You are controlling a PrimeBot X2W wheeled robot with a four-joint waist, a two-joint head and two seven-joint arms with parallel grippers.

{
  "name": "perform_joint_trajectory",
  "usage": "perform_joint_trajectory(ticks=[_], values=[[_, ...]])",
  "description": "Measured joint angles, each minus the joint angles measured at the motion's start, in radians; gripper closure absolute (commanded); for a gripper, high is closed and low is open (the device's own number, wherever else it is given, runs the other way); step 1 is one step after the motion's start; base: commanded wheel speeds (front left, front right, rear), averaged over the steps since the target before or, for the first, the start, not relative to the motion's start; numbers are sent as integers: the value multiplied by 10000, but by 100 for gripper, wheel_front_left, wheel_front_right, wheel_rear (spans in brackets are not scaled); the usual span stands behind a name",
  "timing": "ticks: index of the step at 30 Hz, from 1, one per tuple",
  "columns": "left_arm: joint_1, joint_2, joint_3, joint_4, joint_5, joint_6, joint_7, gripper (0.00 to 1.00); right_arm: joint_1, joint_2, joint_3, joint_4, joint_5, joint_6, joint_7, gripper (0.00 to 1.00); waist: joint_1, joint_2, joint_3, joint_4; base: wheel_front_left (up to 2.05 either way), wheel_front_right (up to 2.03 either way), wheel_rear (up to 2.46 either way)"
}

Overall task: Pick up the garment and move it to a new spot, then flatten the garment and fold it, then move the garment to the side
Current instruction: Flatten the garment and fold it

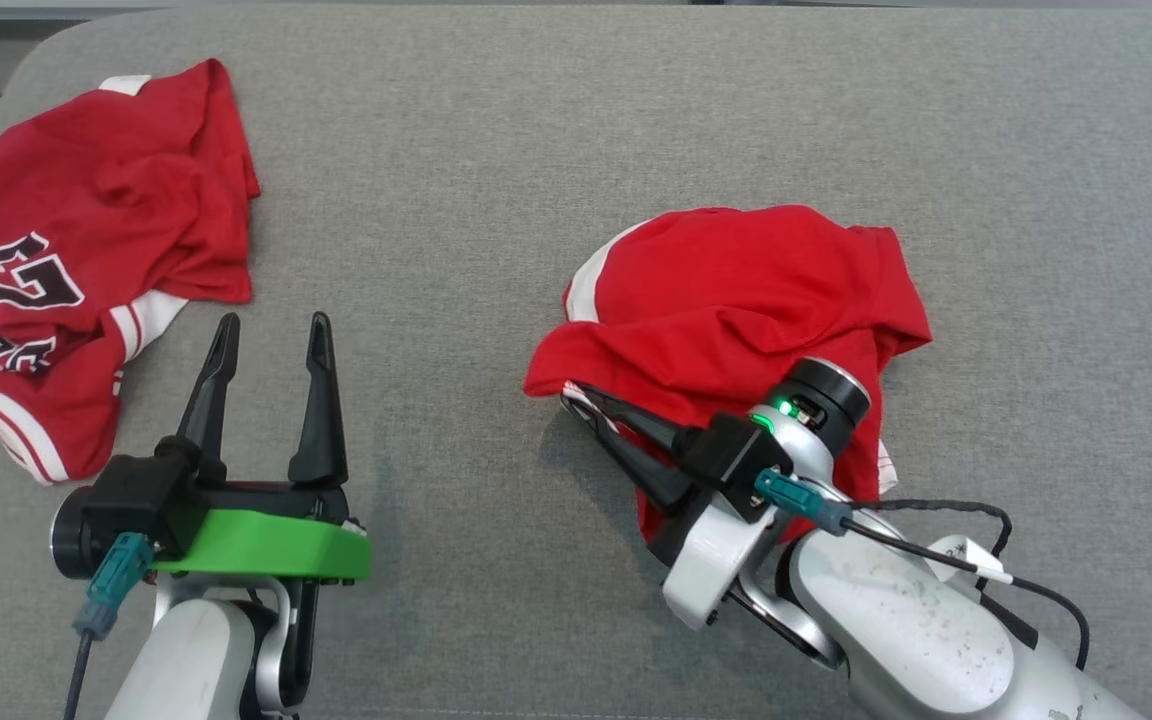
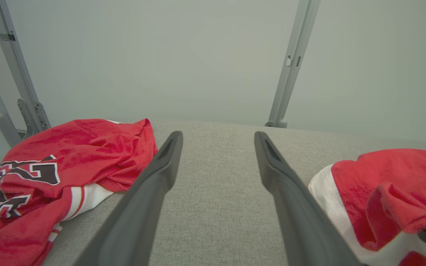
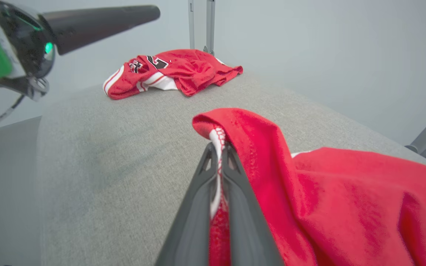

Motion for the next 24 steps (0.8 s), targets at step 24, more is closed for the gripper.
perform_joint_trajectory(ticks=[24], values=[[-186,420,35,-675,102,186,313,0,1976,-73,-7148,-1689,205,-4,-180,100,0,0,432,-1834,0,0,0]])
